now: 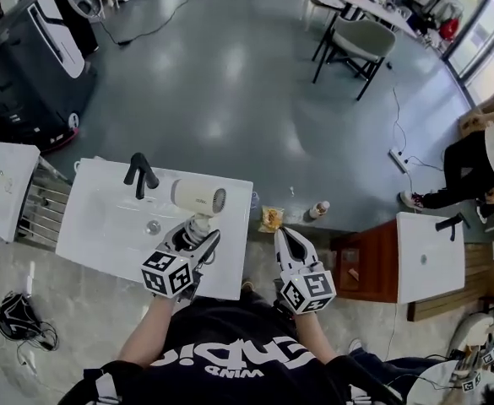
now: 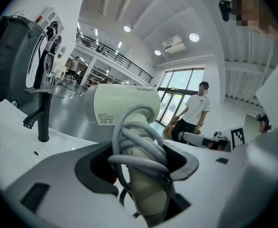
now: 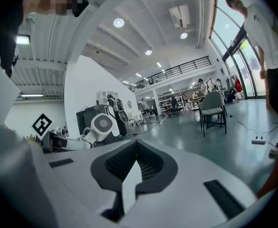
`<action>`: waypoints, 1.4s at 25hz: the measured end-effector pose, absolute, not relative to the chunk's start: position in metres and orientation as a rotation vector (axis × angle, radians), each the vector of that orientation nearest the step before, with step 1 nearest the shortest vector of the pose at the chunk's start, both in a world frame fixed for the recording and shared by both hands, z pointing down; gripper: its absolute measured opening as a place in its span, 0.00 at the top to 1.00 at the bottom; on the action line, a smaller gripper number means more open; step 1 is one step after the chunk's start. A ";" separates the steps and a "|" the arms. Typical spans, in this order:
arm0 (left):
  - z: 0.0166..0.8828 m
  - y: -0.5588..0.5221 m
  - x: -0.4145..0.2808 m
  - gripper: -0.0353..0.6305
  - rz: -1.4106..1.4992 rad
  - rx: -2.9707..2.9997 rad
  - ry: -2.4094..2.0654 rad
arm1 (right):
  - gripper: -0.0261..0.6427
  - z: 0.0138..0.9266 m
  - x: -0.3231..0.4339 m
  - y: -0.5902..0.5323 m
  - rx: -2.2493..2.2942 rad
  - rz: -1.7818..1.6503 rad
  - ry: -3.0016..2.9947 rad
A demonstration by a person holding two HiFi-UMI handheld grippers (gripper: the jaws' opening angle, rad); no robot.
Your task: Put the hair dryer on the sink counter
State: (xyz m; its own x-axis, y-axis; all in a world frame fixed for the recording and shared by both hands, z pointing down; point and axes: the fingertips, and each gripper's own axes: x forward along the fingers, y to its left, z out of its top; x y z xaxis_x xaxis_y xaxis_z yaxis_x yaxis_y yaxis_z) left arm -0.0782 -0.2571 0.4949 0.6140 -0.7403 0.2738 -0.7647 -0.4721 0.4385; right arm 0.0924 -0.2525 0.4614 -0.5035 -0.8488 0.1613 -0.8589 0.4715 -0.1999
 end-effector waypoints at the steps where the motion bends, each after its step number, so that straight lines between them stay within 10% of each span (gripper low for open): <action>1: 0.496 -0.259 -0.076 0.52 0.066 2.313 -1.189 | 0.94 0.462 0.095 -0.255 1.543 0.397 -2.666; 35: 0.611 -0.321 -0.039 0.52 0.312 2.127 -1.233 | 0.94 0.463 0.116 -0.280 1.562 0.395 -2.682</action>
State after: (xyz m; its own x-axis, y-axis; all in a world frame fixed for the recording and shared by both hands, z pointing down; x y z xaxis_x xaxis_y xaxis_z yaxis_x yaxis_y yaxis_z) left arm -0.0386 -0.3214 0.6113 0.5291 -0.6862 0.4993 -0.8410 -0.3455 0.4164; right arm 0.1163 -0.2803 0.4630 -0.5014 -0.8543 0.1370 -0.8575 0.4696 -0.2101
